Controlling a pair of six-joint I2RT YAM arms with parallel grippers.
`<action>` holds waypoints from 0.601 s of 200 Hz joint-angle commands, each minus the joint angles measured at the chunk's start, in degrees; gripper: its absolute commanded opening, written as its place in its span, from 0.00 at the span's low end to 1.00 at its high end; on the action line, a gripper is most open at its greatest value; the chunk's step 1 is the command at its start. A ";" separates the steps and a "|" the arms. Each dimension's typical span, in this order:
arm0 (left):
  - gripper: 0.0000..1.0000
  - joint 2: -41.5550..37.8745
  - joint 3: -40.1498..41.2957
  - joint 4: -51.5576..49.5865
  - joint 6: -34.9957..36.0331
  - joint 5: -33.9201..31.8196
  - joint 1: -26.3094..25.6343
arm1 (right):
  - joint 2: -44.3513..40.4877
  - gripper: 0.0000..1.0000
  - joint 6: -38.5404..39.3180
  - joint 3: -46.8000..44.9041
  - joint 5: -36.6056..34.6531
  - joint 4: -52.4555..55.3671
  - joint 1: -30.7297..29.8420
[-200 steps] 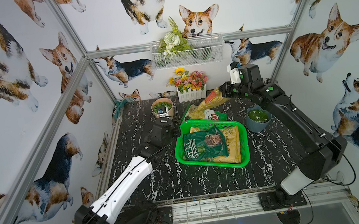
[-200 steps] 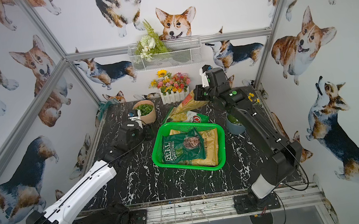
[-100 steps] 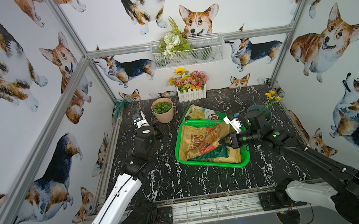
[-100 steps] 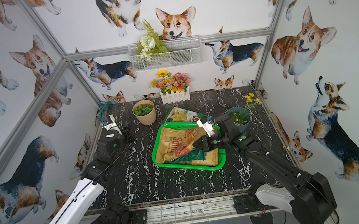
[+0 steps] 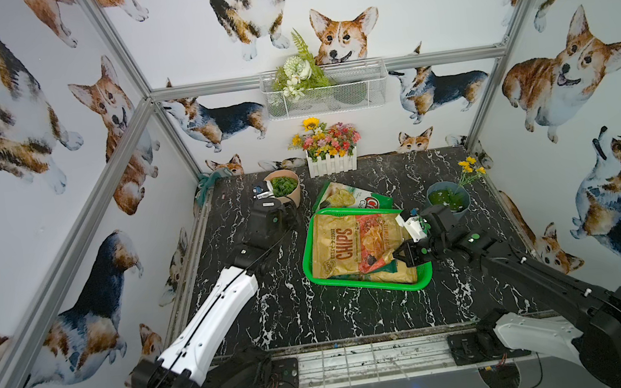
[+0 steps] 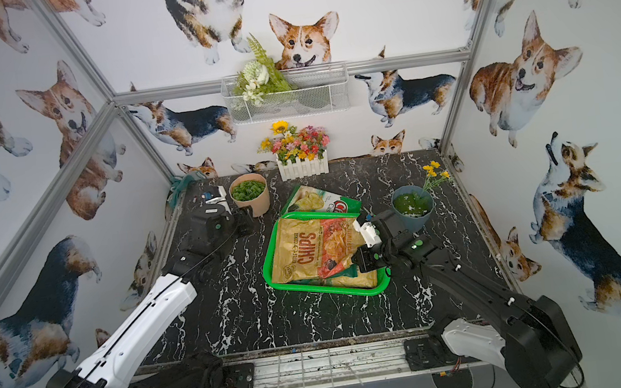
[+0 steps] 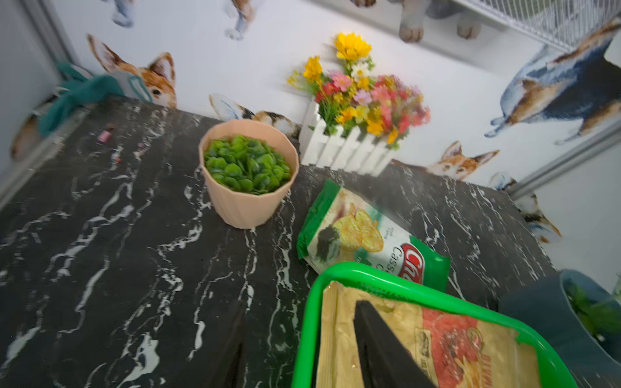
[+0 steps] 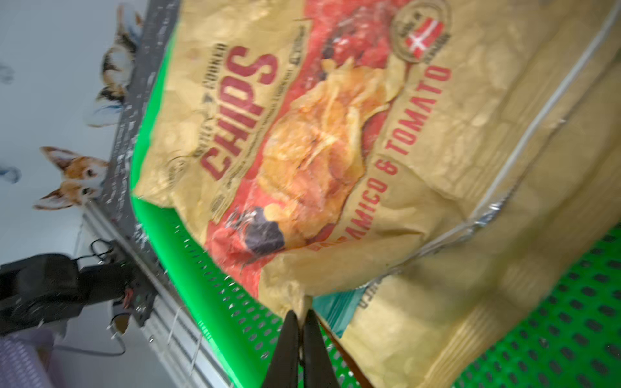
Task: Put the potato chips into the basket
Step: Place the potato chip in the basket.
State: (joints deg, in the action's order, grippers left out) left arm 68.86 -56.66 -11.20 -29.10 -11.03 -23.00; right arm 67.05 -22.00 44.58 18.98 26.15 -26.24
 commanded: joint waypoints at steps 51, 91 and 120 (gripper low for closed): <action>0.54 9.12 -4.48 -11.52 -3.27 11.27 -9.77 | -4.74 0.37 -4.65 7.15 -12.12 17.68 -0.12; 0.55 14.72 -4.33 -11.56 -5.62 12.76 -15.05 | -3.35 0.43 -8.00 9.89 -8.23 8.02 -1.92; 0.55 17.30 -2.91 -12.12 -6.74 12.67 -15.04 | 5.51 0.43 -9.02 9.66 -4.97 0.10 -4.50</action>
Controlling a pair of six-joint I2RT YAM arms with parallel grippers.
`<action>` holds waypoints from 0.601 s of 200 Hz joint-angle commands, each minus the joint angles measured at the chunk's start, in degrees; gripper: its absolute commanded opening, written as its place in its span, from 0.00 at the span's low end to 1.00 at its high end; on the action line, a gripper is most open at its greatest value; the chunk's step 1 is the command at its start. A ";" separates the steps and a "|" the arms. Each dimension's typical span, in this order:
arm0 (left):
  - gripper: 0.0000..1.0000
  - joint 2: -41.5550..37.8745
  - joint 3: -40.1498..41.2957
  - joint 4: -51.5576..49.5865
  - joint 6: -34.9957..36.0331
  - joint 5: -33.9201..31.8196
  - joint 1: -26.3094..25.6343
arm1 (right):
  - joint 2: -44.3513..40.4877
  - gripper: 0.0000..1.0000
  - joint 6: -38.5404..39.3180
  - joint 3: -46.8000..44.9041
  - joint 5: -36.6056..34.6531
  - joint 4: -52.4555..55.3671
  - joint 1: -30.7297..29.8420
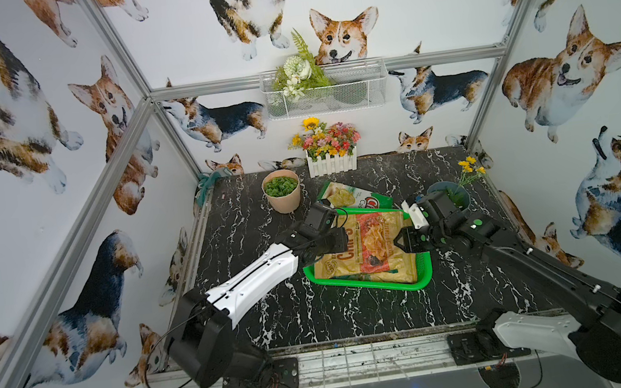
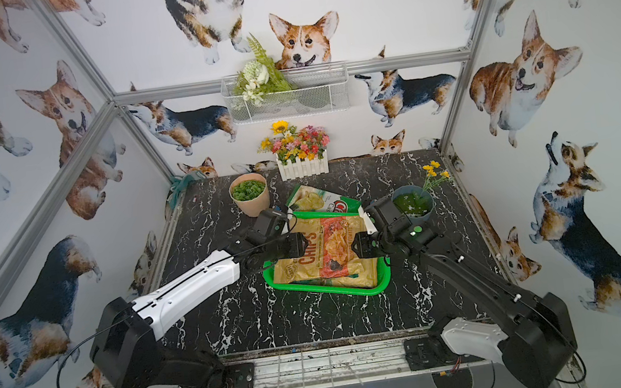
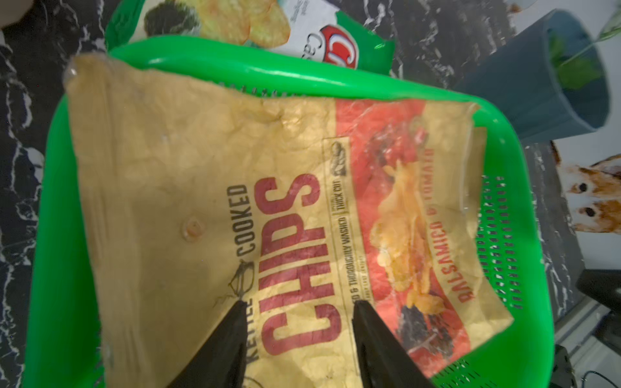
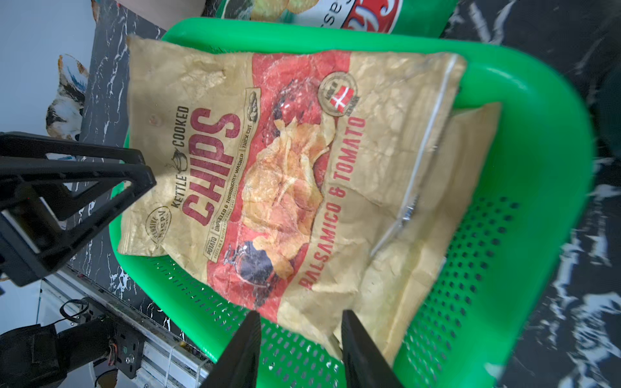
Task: Put the potato chips into the basket
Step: Place the potato chip in the basket.
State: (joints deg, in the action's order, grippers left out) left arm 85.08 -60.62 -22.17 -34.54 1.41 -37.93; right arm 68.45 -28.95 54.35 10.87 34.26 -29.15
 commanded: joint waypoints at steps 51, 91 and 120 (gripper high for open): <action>0.55 3.25 2.26 -1.47 -1.47 0.47 -0.03 | 9.08 0.42 -1.03 -5.05 2.80 -9.22 -2.11; 0.56 4.21 3.35 -4.09 0.52 -0.84 1.61 | 8.80 0.41 -3.12 -11.35 1.73 -4.74 -1.88; 0.56 5.03 5.31 -1.47 0.48 1.23 5.30 | 6.81 0.42 -6.66 -15.96 5.22 -7.78 -1.89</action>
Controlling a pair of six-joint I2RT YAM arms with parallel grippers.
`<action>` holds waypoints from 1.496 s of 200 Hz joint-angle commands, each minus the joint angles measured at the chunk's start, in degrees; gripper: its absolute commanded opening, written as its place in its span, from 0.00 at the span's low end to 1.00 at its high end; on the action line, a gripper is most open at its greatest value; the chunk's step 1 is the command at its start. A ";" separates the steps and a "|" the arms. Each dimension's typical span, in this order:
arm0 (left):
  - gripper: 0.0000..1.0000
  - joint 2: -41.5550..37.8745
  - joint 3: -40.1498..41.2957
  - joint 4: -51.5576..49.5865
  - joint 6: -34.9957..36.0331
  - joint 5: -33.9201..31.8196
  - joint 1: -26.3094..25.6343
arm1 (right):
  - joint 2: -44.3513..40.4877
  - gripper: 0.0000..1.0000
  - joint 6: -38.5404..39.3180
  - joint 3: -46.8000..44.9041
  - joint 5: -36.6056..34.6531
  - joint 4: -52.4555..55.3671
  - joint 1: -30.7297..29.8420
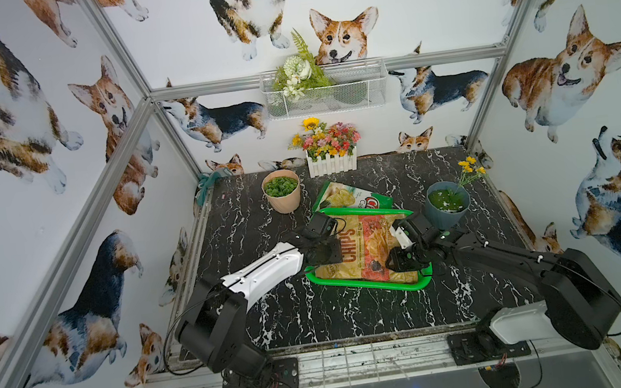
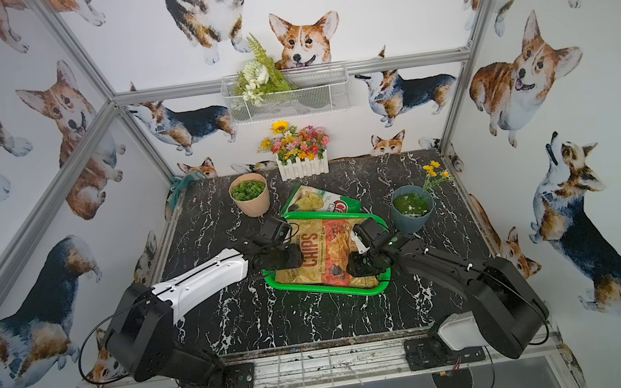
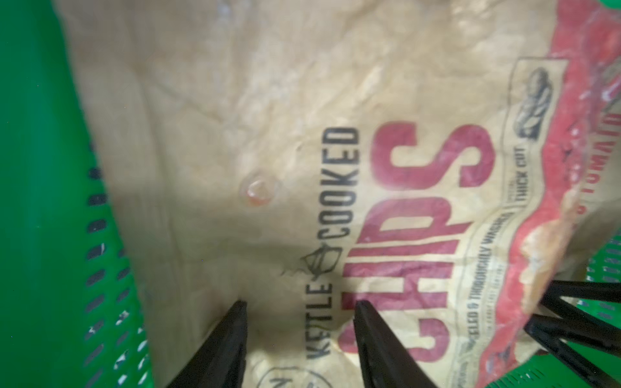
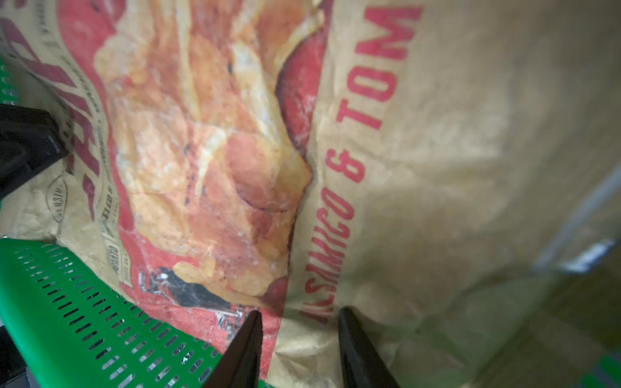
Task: Put the potato chips into the basket
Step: Place the potato chip in the basket.
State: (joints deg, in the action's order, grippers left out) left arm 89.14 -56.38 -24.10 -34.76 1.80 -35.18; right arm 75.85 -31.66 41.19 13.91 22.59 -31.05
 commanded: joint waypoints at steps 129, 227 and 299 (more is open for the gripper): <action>0.55 -1.57 -7.11 6.00 1.98 8.84 3.98 | 7.89 0.41 1.77 22.26 -0.64 5.69 -0.17; 0.55 11.51 -10.73 2.91 3.09 8.48 5.20 | 16.50 0.39 -0.93 20.86 1.62 -1.00 0.10; 0.55 -1.13 -18.30 6.67 5.53 8.10 5.03 | 23.81 0.46 7.75 46.97 -3.26 8.39 5.46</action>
State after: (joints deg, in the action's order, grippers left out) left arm 91.74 -73.69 -21.04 -30.89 9.85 -30.09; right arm 94.02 -27.68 82.74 12.10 25.56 -28.64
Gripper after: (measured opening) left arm 0.551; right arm 0.458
